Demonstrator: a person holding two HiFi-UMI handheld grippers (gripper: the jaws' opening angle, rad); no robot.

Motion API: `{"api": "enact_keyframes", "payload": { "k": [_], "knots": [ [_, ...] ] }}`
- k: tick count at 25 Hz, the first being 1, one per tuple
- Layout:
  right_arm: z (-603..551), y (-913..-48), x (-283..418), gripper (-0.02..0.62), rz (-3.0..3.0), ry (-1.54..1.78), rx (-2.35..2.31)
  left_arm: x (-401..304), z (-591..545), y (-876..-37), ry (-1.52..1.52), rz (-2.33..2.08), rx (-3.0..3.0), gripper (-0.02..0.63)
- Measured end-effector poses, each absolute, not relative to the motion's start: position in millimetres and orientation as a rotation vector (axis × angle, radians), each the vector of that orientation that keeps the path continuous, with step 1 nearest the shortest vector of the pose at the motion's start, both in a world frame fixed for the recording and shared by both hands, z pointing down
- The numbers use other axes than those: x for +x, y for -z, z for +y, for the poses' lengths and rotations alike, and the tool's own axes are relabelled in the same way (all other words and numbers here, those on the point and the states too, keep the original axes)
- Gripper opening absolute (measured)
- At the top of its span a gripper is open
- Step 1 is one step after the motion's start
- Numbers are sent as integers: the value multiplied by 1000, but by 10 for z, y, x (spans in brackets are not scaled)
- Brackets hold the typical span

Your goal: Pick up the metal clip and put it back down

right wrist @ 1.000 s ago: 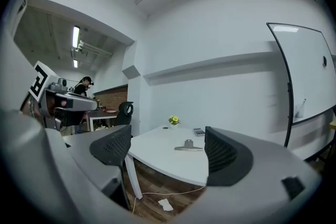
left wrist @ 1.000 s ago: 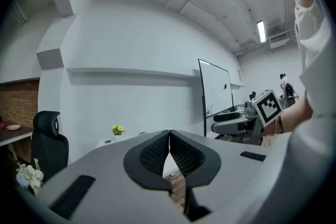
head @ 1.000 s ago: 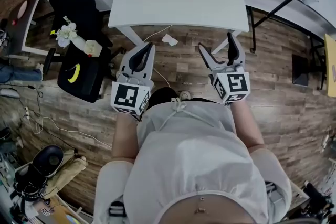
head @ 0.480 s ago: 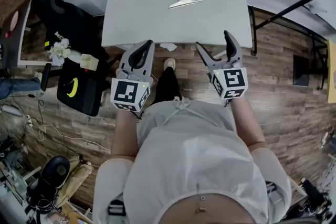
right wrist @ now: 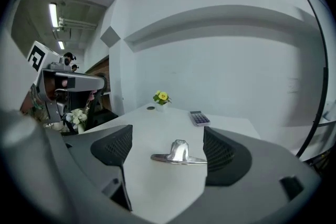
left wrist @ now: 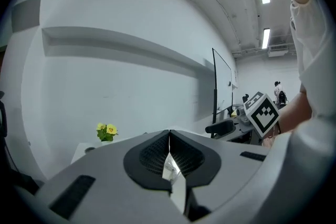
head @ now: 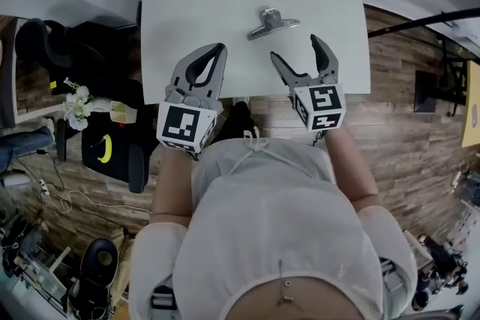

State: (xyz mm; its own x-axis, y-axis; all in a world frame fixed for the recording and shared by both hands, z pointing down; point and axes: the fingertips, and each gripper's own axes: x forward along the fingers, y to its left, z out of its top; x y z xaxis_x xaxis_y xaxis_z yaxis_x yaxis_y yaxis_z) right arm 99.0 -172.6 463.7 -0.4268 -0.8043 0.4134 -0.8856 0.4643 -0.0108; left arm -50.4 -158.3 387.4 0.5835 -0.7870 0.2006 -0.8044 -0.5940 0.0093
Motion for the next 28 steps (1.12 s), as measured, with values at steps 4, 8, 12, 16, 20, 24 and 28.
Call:
{"api": "enact_keyframes", "payload": {
  "k": [4, 8, 12, 16, 20, 24, 28],
  "knots": [
    [-2183, -5046, 856, 420, -2271, -414, 1396, -666, -2052, -4089, -299, -1334, 2702, 18],
    [-2544, -5515, 878, 416, -2162, -573, 1395, -694, -2416, -4308, -300, -1273, 2685, 18],
    [-2783, -5892, 856, 411, -2078, -677, 1382, -676, -2707, -4563, -338, -1194, 2631, 18],
    [-2912, -6237, 804, 405, -1998, -719, 1338, -683, -2913, -4787, -370, -1149, 2594, 18],
    [-3000, -6421, 816, 385, -1926, -745, 1329, -692, -3054, -4923, -403, -1114, 2564, 18],
    [-2978, -6549, 803, 343, -1832, -776, 1306, -769, -3143, -4960, -398, -1119, 2557, 18],
    [-2966, -6604, 838, 311, -1775, -791, 1288, -822, -3184, -4980, -390, -1131, 2543, 18]
  ]
}}
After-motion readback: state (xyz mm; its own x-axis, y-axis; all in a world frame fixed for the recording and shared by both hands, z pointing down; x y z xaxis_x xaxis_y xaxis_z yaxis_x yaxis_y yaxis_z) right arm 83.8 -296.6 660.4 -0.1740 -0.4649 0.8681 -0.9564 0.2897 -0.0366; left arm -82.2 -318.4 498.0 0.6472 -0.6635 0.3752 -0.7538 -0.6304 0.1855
